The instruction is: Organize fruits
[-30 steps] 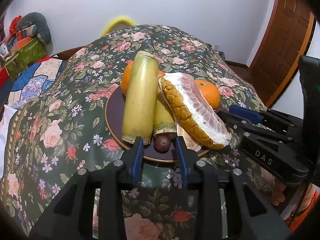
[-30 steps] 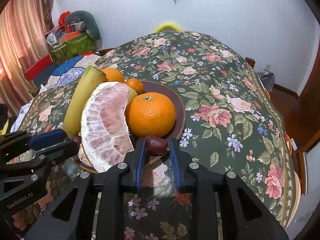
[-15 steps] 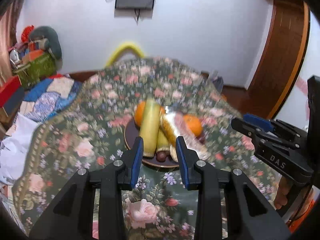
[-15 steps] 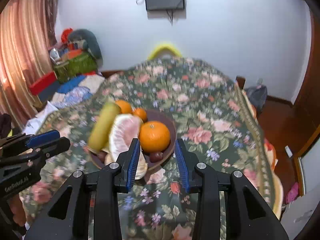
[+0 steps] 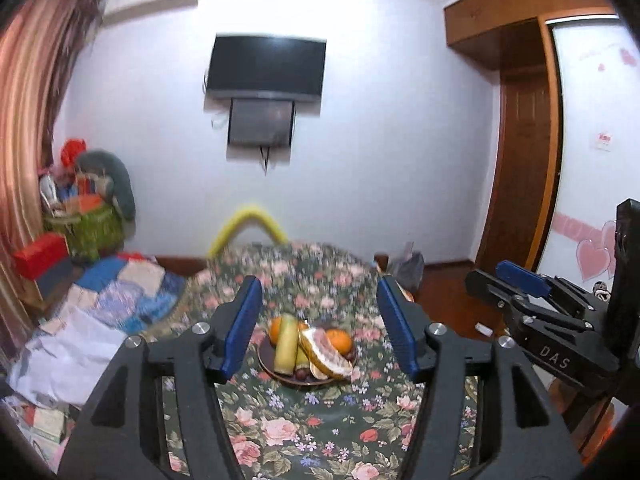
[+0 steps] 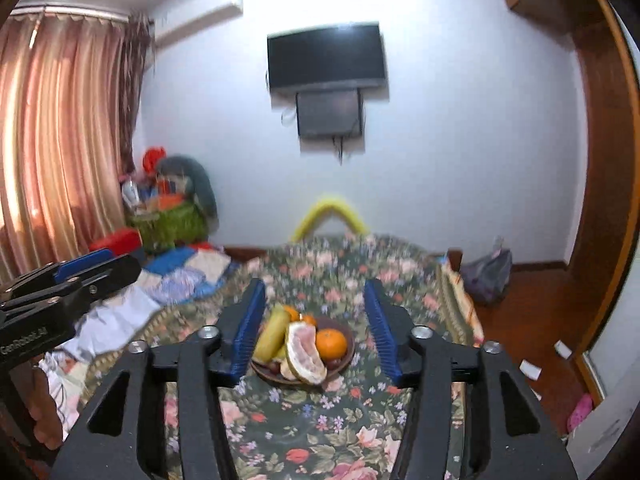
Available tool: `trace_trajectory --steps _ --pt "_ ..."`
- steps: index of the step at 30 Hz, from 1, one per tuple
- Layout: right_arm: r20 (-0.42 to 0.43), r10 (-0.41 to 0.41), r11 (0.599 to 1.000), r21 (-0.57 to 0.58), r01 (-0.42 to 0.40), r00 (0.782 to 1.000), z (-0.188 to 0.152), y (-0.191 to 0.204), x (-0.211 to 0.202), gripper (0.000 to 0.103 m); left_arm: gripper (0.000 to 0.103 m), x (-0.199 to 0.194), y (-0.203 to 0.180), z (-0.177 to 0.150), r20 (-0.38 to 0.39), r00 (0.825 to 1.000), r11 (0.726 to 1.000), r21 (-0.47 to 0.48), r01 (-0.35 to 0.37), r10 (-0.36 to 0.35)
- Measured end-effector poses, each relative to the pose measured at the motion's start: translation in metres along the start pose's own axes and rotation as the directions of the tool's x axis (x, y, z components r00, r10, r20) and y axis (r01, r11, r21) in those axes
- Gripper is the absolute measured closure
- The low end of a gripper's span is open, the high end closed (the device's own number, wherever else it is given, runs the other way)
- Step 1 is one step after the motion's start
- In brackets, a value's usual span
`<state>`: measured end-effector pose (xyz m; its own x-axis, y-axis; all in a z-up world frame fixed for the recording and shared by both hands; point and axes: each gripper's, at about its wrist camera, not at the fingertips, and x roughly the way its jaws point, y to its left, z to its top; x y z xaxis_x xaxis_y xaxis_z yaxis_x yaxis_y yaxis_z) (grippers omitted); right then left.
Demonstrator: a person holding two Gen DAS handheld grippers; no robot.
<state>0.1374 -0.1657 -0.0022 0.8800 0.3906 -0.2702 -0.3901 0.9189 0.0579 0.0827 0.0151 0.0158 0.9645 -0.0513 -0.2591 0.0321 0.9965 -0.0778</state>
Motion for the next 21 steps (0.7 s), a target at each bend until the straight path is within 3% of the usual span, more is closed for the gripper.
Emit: trace_trajectory --steps 2,13,21 --pt "0.035 -0.007 1.000 0.002 0.007 0.999 0.004 0.003 -0.015 0.049 0.032 -0.019 -0.004 0.002 0.036 0.999 1.000 0.014 -0.004 0.003" --pt "0.147 -0.094 0.996 0.006 0.094 0.985 -0.001 0.017 -0.051 0.001 0.004 -0.053 -0.009 -0.002 0.098 0.995 0.999 0.036 -0.030 0.026" --pt "0.169 -0.122 0.992 -0.001 0.124 0.978 -0.004 0.021 -0.063 0.000 0.000 -0.060 -0.013 -0.007 0.109 0.993 0.998 0.045 -0.039 0.034"
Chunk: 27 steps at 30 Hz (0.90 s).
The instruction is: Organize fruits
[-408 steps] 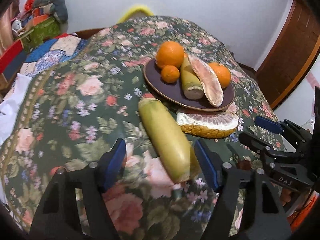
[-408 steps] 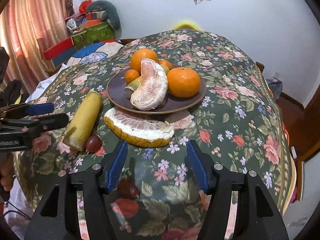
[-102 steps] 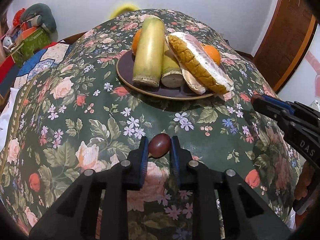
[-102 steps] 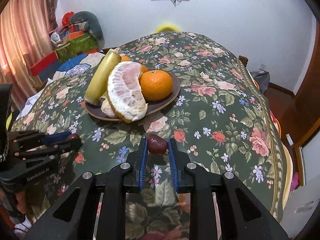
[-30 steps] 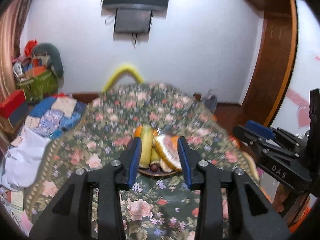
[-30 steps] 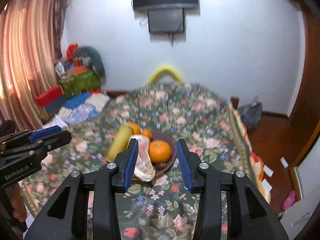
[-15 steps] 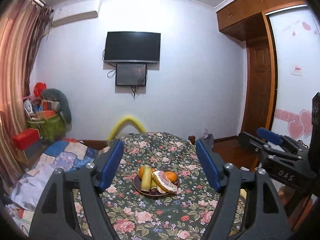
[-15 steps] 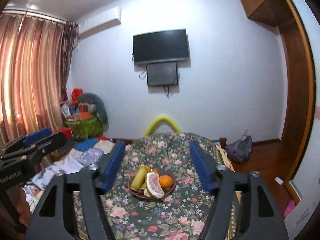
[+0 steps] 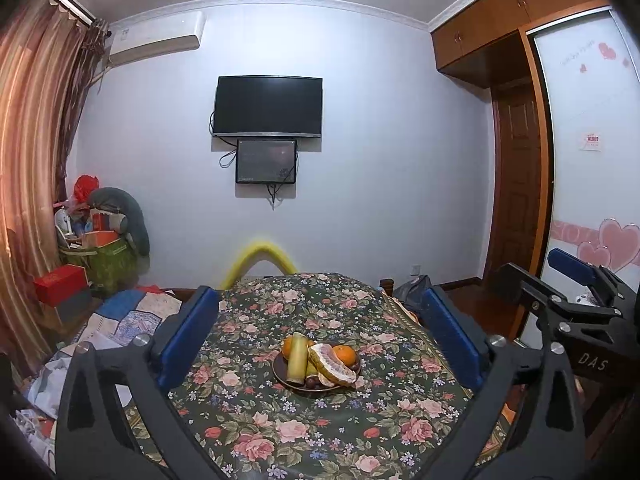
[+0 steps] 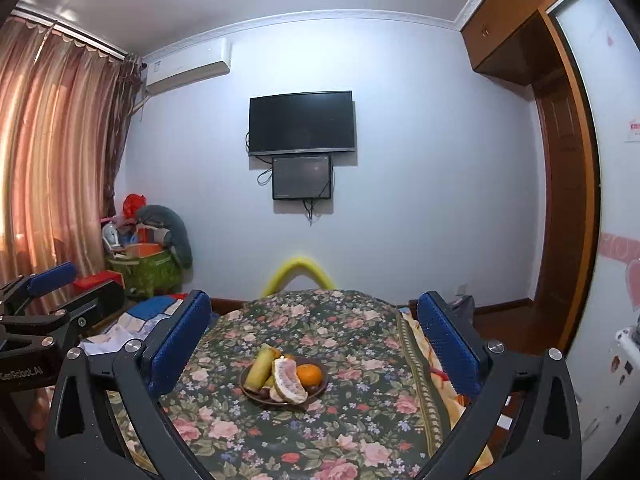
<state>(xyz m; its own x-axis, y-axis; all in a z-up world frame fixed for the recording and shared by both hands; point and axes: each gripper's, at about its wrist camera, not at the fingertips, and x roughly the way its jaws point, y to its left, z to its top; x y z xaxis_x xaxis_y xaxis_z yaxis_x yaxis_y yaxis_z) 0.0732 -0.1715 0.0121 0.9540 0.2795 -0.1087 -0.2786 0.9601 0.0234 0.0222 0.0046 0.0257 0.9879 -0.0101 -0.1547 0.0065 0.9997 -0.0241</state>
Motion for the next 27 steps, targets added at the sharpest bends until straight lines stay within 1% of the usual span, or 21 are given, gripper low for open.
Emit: trace_trajectory --steps 6,12,27 --pt "0.000 0.001 1.000 0.012 -0.001 1.000 -0.0017 -0.0017 -0.0084 0.000 0.000 0.0006 0.0019 -0.0026 -0.010 1.000 1.000 -0.010 -0.006 0.005" --pt "-0.001 0.004 1.000 0.021 -0.004 1.000 -0.0017 -0.0029 -0.0083 0.000 0.000 0.0010 0.0004 -0.0054 -0.016 1.000 1.000 -0.007 -0.011 0.011" --pt "-0.008 0.016 0.999 0.032 -0.016 1.000 -0.0036 -0.0035 -0.0091 0.000 0.000 0.0060 0.0028 -0.0081 -0.031 1.000 1.000 -0.023 0.002 -0.002"
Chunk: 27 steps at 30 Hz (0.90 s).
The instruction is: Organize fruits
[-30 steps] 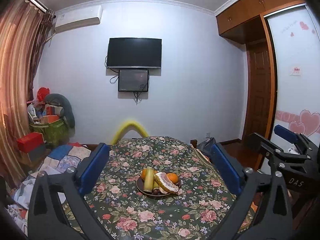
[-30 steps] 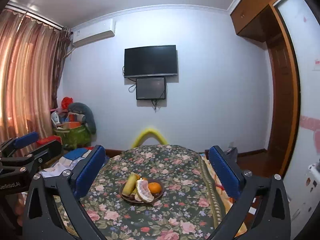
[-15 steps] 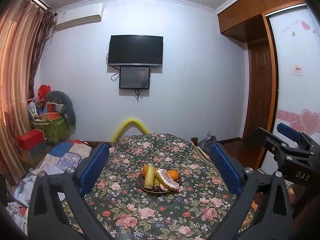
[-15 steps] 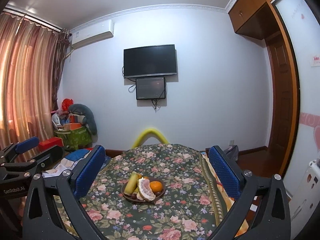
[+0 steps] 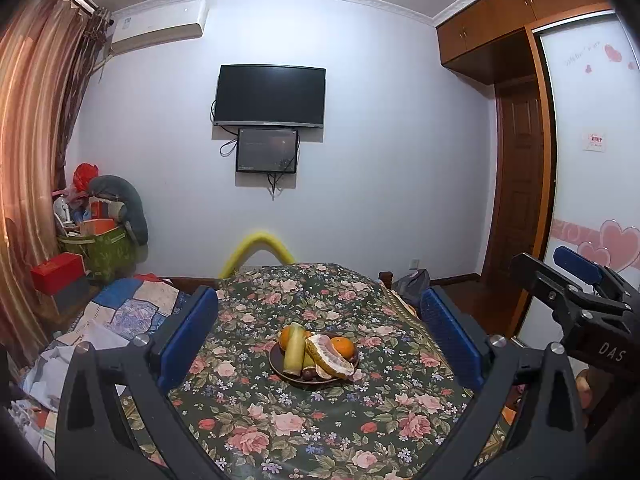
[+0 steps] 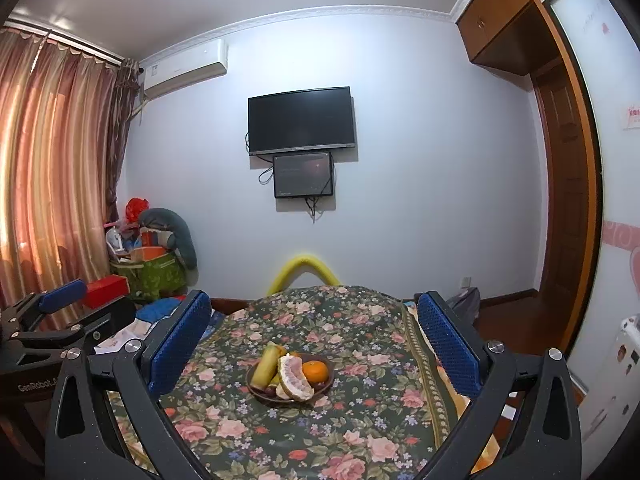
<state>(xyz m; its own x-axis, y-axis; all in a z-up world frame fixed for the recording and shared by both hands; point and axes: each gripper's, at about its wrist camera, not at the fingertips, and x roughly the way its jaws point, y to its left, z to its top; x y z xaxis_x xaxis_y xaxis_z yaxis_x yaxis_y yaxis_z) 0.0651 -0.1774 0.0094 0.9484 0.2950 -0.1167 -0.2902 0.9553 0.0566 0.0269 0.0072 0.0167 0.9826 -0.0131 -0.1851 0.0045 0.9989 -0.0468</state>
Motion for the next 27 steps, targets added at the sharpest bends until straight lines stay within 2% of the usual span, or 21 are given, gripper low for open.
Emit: trace_trajectory --steps 27 --pt "0.002 0.007 1.000 0.000 -0.007 1.000 0.0040 -0.0004 -0.0049 0.000 0.000 0.0001 -0.0021 0.0004 -0.013 1.000 1.000 0.008 0.022 -0.022"
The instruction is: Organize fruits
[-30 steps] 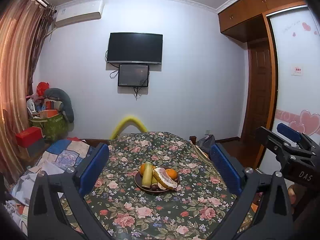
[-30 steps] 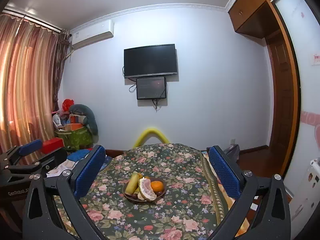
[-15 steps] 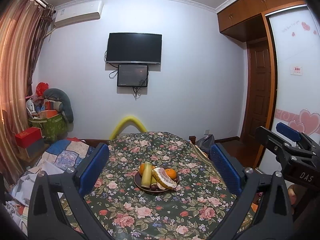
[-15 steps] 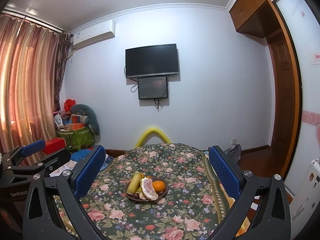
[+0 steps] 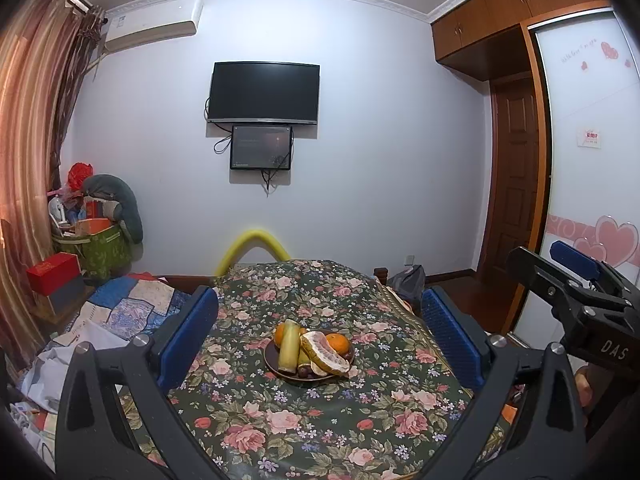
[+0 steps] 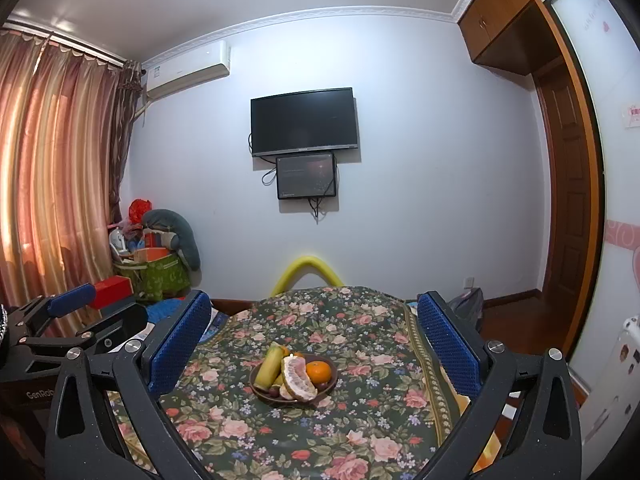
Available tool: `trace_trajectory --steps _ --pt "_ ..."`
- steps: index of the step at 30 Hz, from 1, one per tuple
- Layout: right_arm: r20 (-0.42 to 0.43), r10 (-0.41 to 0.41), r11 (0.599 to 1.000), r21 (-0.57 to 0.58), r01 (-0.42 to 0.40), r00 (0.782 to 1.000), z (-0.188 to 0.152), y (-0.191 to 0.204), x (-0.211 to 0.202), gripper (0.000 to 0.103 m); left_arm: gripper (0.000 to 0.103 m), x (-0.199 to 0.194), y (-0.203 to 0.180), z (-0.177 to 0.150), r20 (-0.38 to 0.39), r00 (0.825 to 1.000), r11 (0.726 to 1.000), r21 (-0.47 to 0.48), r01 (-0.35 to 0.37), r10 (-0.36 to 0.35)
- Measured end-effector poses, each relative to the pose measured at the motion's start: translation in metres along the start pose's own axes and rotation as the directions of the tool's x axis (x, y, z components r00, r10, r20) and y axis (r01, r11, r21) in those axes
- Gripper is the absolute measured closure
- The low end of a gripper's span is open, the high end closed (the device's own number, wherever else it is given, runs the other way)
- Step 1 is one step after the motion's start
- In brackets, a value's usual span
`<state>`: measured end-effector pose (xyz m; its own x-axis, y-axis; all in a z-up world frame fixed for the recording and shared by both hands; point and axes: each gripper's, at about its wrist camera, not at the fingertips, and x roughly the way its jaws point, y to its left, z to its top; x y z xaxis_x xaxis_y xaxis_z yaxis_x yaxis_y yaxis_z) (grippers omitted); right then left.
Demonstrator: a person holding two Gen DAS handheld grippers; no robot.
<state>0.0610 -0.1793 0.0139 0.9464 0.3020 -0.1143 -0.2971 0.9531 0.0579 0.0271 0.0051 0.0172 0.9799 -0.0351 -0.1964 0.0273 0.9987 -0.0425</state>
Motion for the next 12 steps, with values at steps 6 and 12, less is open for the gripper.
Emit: trace_trajectory --steps 6,12 --pt "-0.004 0.001 1.000 0.002 -0.001 1.000 0.0004 0.0010 0.0005 0.000 0.000 -0.0003 -0.0009 -0.0006 0.000 1.000 1.000 0.005 0.004 -0.004" --pt "-0.013 0.002 1.000 0.000 -0.002 1.000 -0.0002 0.0024 0.0041 0.000 0.000 0.0011 -0.0014 -0.0004 -0.003 1.000 1.000 0.005 0.005 -0.005"
